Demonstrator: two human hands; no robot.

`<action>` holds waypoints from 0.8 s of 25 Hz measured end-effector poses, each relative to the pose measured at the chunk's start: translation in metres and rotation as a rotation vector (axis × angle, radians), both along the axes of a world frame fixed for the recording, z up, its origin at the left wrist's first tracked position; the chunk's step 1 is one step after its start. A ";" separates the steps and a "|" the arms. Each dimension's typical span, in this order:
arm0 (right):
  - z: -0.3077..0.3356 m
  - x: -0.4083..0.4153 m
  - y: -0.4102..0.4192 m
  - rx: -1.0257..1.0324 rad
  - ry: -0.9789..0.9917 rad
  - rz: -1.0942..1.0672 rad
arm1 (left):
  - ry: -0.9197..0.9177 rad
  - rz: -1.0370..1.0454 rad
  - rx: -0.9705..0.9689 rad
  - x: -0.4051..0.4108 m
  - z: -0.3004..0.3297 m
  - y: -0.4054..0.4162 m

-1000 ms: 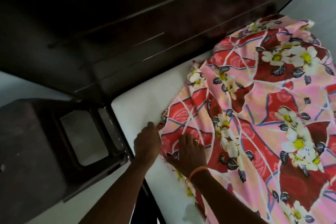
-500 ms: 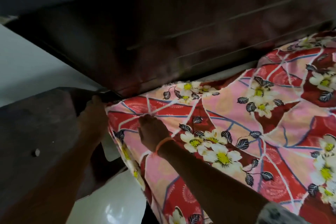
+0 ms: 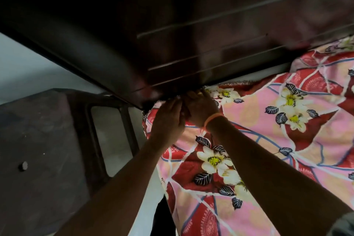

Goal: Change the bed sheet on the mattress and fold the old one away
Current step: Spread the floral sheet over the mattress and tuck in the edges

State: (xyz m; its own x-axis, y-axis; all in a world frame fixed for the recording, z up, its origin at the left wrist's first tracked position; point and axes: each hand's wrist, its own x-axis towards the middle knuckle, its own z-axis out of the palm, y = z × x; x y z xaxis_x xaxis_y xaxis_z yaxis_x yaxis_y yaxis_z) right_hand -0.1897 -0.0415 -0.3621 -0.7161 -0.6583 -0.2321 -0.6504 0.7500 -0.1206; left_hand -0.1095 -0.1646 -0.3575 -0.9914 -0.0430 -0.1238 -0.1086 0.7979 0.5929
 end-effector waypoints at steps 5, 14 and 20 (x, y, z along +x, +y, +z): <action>-0.016 0.001 0.006 -0.126 0.085 -0.103 | 0.251 -0.051 -0.271 -0.018 -0.026 0.015; -0.006 0.111 0.063 -0.092 -0.049 -0.113 | 0.024 0.092 0.039 0.084 -0.013 0.070; 0.011 0.067 0.063 0.132 -0.268 -0.092 | -0.275 -0.084 -0.122 0.078 -0.031 0.010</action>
